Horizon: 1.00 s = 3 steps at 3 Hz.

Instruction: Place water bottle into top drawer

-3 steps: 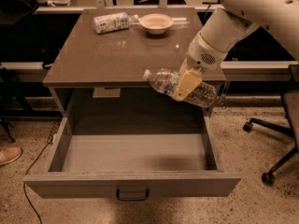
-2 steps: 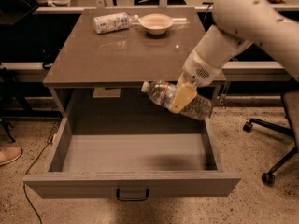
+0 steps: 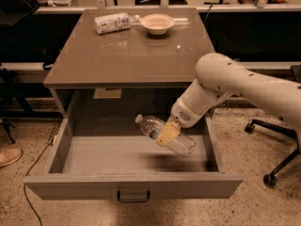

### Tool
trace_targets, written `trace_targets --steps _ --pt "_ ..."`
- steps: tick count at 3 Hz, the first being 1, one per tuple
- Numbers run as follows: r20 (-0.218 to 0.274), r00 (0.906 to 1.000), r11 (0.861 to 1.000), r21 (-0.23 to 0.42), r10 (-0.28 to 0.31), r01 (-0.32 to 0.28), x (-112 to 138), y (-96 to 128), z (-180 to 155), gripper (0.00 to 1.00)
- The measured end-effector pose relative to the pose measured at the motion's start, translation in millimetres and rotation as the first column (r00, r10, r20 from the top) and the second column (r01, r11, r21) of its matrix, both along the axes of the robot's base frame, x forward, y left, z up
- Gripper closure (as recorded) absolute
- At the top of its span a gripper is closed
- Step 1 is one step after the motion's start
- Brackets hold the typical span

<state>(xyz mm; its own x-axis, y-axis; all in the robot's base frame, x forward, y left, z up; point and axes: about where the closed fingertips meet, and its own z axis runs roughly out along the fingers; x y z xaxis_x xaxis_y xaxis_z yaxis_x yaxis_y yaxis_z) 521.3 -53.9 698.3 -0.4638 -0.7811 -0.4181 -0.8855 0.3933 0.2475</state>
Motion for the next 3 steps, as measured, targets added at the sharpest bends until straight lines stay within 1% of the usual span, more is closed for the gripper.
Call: trace_targets --steps 1,2,3 --pt "0.035 0.9978 0.997 0.057 -0.056 0.053 3.6 24.0 -15.3 0.81" --pt "0.055 0.9962 0.992 0.113 -0.067 0.061 5.9 53.9 -25.8 0.58" --pt "0.032 0.9979 0.984 0.174 -0.056 0.049 0.5 87.4 -42.6 0.27"
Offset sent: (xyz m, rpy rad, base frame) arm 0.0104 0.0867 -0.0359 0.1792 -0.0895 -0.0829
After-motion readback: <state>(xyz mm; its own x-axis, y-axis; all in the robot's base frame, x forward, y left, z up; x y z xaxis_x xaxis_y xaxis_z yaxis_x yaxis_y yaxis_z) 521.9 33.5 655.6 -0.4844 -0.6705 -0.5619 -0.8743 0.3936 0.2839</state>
